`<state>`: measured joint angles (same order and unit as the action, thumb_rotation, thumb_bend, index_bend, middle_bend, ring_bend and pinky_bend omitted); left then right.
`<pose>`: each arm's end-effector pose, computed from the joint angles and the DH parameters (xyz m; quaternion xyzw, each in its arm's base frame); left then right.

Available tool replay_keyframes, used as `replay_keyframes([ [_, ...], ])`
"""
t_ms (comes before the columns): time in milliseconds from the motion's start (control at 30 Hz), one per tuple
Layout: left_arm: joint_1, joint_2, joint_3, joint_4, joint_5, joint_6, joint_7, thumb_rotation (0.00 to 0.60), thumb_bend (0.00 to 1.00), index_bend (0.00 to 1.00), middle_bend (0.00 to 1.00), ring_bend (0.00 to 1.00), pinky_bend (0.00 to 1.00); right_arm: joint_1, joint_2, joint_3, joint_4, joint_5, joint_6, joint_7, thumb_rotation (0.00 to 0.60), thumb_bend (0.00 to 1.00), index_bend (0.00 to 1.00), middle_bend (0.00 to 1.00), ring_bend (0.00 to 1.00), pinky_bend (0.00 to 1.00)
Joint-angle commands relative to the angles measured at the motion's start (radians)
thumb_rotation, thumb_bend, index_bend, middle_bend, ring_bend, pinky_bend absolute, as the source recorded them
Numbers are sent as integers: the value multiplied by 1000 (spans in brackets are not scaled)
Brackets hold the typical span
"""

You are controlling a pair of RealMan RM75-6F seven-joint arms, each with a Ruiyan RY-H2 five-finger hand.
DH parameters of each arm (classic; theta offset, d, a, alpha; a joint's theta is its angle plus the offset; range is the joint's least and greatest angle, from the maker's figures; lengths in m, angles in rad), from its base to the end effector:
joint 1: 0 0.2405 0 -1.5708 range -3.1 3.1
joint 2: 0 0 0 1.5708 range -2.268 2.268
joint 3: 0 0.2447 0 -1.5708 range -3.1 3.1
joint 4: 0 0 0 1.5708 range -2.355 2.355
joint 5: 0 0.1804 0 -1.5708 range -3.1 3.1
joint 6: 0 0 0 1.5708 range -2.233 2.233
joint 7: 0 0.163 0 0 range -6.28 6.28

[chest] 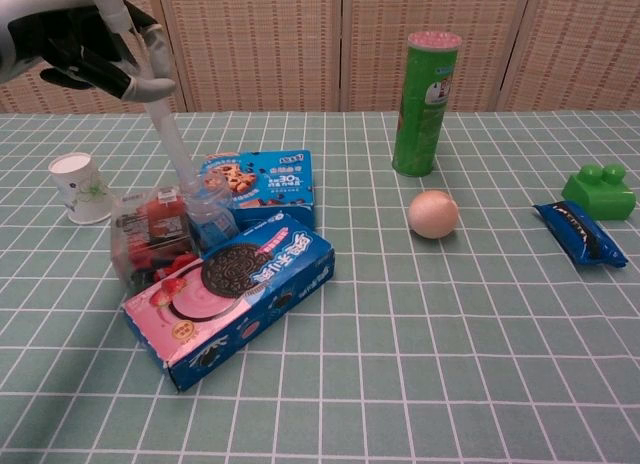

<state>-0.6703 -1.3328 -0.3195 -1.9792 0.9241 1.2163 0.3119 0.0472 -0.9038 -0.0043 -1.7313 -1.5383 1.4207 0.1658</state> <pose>-0.0950 0.3250 0.0988 -0.5974 -0.4842 -0.4974 0.4014 -0.2887 -0.1740 0.2148 0.5991 -0.4476 0.3664 0.5536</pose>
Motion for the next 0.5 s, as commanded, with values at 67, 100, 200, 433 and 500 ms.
replay_keyframes([
  [67, -2, -6, 5, 7, -1, -3, -5, 600, 469, 738, 1000, 1000, 1000, 0, 0, 0, 1, 0, 0, 2, 600, 133, 377, 300, 228, 343],
  [100, -4, -10, 6, 12, -3, -6, -8, 600, 469, 738, 1000, 1000, 1000, 0, 0, 0, 1, 0, 0, 2, 600, 133, 377, 300, 228, 343],
  [200, -9, -22, 10, 32, -9, -16, -17, 600, 469, 738, 1000, 1000, 1000, 0, 1, -1, 1, -1, 0, 3, 600, 134, 377, 300, 227, 343],
  [433, -23, -65, 20, 101, -20, -40, -36, 600, 469, 738, 1000, 1000, 1000, 0, 2, 0, 1, 0, 0, 6, 600, 133, 377, 300, 228, 343],
  [500, -26, -78, 21, 122, -23, -47, -46, 600, 469, 738, 1000, 1000, 1000, 0, 2, 0, 2, 0, -1, 9, 600, 133, 377, 300, 228, 343],
])
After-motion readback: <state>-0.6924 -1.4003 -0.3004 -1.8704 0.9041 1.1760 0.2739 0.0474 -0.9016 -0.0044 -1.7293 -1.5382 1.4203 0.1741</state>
